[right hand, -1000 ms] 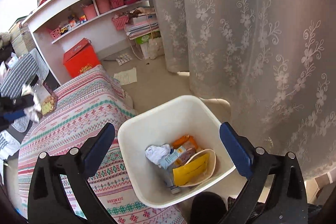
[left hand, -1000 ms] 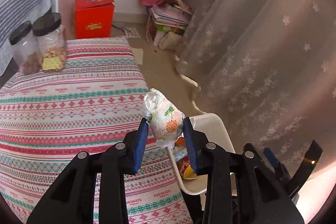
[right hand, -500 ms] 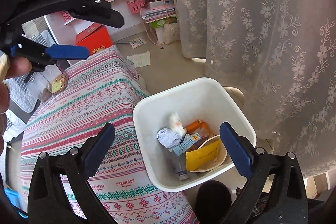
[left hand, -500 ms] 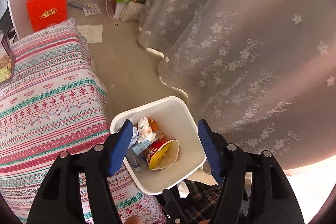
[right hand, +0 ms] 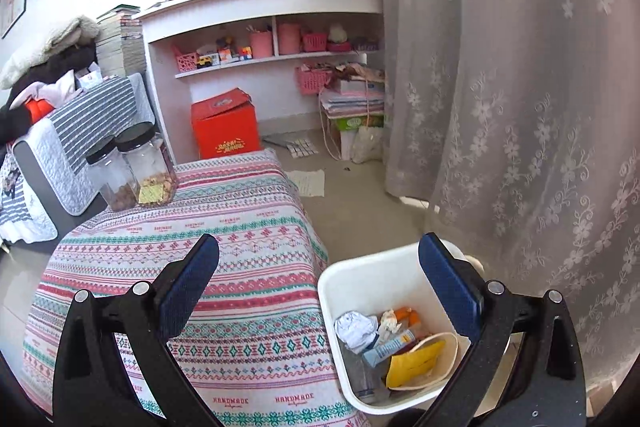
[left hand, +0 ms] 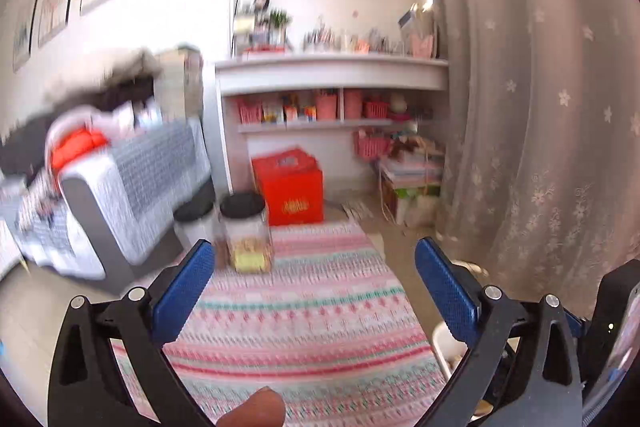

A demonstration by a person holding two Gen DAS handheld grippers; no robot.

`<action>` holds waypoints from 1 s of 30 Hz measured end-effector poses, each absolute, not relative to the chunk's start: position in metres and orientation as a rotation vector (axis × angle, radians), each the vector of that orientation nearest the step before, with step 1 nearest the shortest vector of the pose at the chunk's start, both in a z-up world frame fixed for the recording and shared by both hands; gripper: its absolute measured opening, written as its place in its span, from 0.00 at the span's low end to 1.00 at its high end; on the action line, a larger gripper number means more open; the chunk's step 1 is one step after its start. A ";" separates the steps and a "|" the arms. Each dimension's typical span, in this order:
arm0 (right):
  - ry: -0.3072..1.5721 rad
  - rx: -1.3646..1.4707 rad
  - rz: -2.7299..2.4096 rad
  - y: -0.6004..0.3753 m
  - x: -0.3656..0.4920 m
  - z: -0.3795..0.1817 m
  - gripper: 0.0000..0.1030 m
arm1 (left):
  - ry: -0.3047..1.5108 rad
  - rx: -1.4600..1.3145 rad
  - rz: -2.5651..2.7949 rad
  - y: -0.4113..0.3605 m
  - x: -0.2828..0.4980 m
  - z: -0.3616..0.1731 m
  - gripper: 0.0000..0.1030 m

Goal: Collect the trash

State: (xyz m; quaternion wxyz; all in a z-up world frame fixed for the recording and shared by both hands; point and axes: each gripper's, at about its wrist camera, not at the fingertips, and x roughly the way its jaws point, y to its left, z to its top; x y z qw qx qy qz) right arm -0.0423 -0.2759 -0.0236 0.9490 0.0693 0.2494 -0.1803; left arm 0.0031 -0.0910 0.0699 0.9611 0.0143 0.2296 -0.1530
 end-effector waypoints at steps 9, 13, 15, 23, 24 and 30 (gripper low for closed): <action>0.453 0.172 -0.224 -0.240 -0.018 -0.009 0.93 | 0.332 -0.034 0.019 -0.014 0.001 0.066 0.94; 0.467 0.254 -0.125 -0.229 -0.006 -0.007 0.93 | 0.545 -0.113 -0.010 0.011 0.027 0.045 0.94; 0.500 0.267 -0.093 -0.224 0.002 -0.010 0.93 | 0.610 -0.153 0.022 0.023 0.038 0.029 0.94; 0.622 0.238 -0.036 -0.209 0.020 -0.029 0.93 | 0.644 -0.112 0.055 0.023 0.032 0.008 0.94; 0.628 0.236 -0.035 -0.209 0.022 -0.030 0.93 | 0.653 -0.117 0.053 0.023 0.032 0.007 0.94; 0.652 0.216 -0.066 -0.211 0.022 -0.036 0.93 | 0.701 -0.100 0.056 0.015 0.036 -0.001 0.94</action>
